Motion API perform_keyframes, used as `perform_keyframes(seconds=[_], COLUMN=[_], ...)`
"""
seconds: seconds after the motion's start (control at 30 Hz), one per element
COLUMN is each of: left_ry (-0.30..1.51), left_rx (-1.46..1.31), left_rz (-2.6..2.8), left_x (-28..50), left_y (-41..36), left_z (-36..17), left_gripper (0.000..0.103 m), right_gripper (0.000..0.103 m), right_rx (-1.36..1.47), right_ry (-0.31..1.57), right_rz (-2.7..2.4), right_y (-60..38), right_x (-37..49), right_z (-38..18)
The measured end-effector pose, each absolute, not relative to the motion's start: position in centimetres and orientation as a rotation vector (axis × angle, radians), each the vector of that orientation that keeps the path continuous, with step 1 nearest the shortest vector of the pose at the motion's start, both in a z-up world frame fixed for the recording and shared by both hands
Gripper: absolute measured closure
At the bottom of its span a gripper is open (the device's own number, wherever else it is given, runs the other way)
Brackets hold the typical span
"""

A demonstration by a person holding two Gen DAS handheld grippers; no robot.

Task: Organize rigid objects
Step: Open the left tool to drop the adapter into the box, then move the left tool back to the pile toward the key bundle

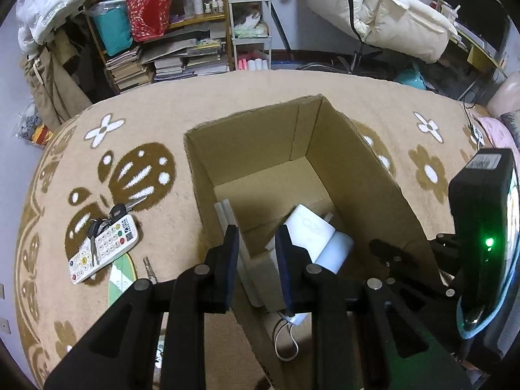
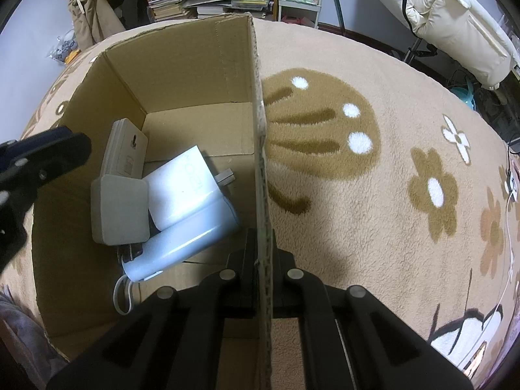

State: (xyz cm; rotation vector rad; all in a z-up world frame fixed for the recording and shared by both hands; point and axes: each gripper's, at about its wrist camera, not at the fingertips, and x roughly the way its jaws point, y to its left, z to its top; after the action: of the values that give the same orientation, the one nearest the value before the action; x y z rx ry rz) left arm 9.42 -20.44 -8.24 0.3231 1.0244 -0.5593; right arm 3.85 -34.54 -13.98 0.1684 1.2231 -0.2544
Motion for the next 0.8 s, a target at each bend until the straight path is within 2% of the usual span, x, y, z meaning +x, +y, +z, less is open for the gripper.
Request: perform_keyframes(seconds=[0.2,0.3,0.43,0.57,0.67,0.73,0.8], left_ry=[1.004,0.992,0.968,0.968,0.97,0.972,0.966], left_rx=[0.309,0.31,0.291,0.257,0.224,0.213,0.192], left_rz=[-0.557,-0.542,-0.506,-0.459,-0.426,-0.385,-0.35], left_x=[9.6,9.9,10.5,11.8,12.7,13.4,14.0], left_y=[-19.6,-19.0,-17.6,-15.6,-14.3,-13.2,-12.2], left_z=[-6.6,-5.7,-4.8,-4.4,-4.3,-4.4,-4.7], left_gripper=[0.08,0.075,0.055,0.048,0.035,0.018,0.01], right_gripper=[0.098,0.098,0.098,0.098,0.098,0.098,0.098], right_rx=[0.169,0.169,0.164,0.165,0.166,0.166,0.165], right_ry=[1.223,1.223,1.23,1.23,1.23,1.23,1.23], right_rz=[-0.254,-0.254,-0.254,-0.254,-0.254,-0.254,-0.254], right_y=[-34.5,-34.5,-34.4,-34.3,-34.2,-34.2,-34.2], right_x=[3.8,3.9,4.0,4.1,4.1,4.1,4.1], right_z=[-14.0,-14.0,-14.2,-14.3,-14.4,-14.4,-14.4])
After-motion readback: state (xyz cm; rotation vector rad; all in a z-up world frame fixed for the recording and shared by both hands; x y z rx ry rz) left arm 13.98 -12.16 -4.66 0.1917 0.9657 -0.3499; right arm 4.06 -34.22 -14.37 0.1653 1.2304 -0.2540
